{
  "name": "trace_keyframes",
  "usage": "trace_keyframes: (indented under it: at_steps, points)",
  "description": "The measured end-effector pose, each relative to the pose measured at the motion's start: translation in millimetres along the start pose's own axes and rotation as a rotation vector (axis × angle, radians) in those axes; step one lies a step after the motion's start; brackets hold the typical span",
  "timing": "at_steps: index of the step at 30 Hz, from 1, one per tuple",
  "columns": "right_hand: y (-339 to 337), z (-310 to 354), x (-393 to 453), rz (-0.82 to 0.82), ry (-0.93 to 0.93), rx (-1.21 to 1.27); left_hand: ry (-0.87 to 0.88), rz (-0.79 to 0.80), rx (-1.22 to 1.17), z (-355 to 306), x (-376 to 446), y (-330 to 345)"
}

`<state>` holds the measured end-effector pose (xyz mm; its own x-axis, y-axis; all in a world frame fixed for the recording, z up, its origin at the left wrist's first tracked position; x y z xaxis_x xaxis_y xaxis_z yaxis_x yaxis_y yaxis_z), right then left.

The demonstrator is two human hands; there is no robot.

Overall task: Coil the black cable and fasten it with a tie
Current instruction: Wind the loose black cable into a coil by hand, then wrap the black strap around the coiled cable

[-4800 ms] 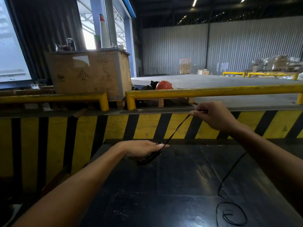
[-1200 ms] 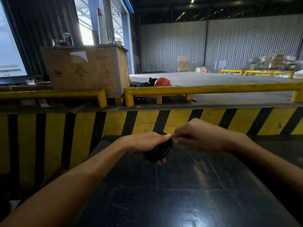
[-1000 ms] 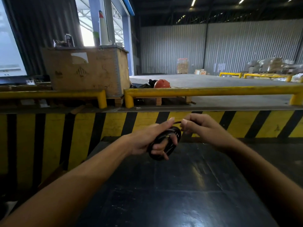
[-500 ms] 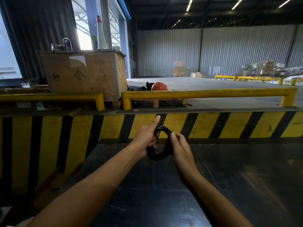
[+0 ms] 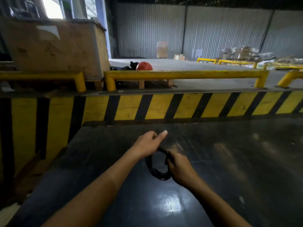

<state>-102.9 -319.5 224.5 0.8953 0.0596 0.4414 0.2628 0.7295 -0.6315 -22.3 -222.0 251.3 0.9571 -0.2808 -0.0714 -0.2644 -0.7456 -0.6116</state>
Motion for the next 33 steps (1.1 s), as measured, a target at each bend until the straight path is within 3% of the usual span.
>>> trace_keyframes:
  at_steps: [5,12,19,22,25,30,33]
  points:
    - [13.0,-20.4,-31.0,0.098,0.081,-0.030,0.011,0.139,0.243,31.1,-8.0,67.9]
    - [19.1,-68.3,-68.4,0.136,0.237,0.075,0.007,0.082,0.093,48.7,-17.4,111.8]
    - [61.5,-114.6,-117.1,0.355,0.353,0.320,-0.191,-0.004,0.053,95.8,-29.4,137.8]
    - [73.5,-139.8,-136.9,0.342,0.383,0.385,-0.300,-0.099,0.044,129.2,-38.9,126.6]
    - [95.8,-162.0,-157.9,0.419,0.394,0.286,-0.405,-0.154,0.094,166.2,-56.1,109.9]
    - [144.3,-182.7,-184.8,0.836,0.260,-0.032,-0.479,-0.231,0.161,188.7,-76.5,83.6]
    - [162.8,-185.1,-191.9,0.907,0.193,-0.184,-0.459,-0.233,0.210,189.5,-83.3,77.8]
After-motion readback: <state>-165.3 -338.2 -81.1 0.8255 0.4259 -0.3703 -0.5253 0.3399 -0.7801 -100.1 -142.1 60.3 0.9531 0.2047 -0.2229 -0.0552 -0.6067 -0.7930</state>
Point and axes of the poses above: each hand's wrist, its own x-axis towards the middle knuckle, its own y-axis out of the palm, z = x × y, the point moved 9 cm from there along x, towards the middle knuckle, and after that the axes turned 11 degrees about -y, right-handed, at the moved point
